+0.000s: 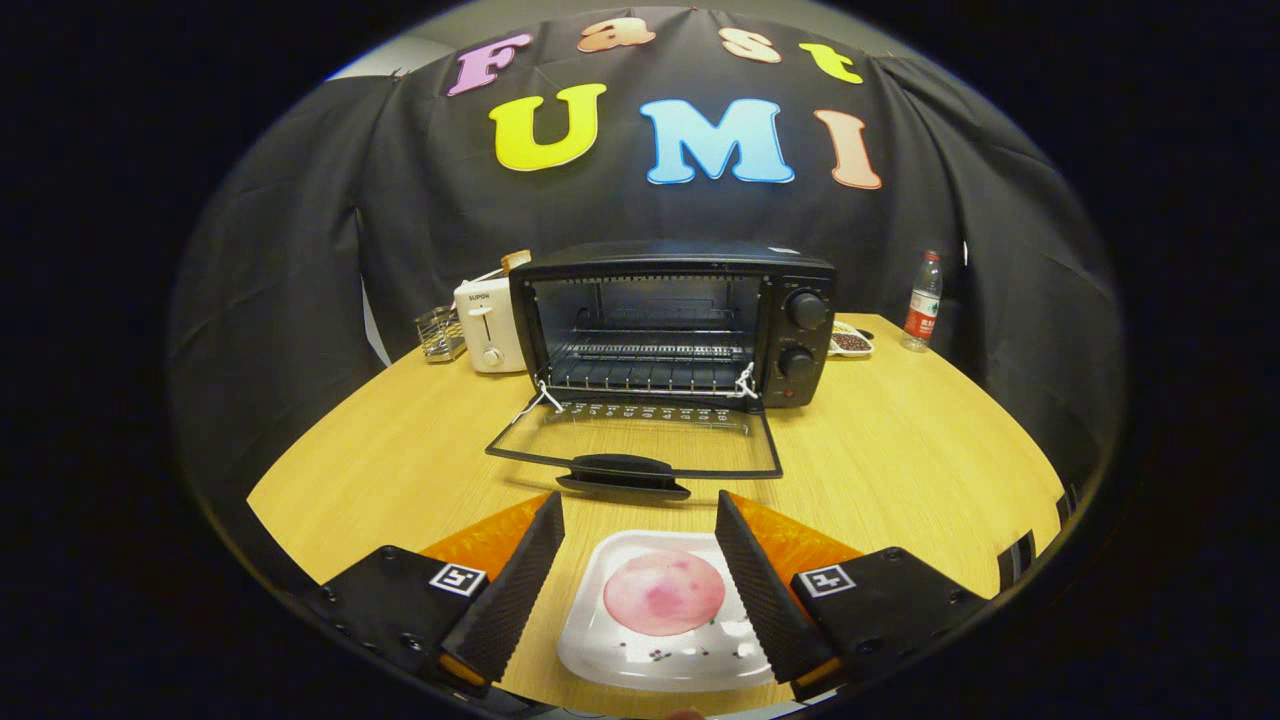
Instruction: Open the toaster oven, put the food inside, and close the toaster oven door.
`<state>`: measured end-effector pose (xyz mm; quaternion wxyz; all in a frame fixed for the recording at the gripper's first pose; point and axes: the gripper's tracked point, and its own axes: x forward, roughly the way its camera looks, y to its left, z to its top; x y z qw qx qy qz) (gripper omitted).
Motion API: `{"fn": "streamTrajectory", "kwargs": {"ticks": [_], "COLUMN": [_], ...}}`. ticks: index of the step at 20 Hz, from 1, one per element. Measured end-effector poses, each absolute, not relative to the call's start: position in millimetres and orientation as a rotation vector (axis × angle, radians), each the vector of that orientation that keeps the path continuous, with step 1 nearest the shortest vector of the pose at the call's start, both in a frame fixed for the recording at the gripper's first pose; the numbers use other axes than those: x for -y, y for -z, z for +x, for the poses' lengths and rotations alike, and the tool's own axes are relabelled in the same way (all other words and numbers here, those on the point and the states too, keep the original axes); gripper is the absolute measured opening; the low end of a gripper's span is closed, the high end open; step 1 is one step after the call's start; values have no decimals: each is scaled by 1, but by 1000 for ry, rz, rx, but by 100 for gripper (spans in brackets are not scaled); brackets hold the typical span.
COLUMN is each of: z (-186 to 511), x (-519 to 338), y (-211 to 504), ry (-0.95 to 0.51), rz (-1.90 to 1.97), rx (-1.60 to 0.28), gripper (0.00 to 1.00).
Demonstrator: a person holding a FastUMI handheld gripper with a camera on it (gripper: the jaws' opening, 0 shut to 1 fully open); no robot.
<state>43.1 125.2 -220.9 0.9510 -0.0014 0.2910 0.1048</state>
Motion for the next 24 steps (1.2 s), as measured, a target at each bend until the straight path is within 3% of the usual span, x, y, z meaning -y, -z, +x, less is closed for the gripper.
{"fn": "streamTrajectory", "kwargs": {"ticks": [13, 24], "z": [34, 15], "x": [-41, -19], "y": [216, 284], "ry": [-290, -390], "rz": [139, 221], "rx": [-777, -1185], "gripper": [97, 99]}}
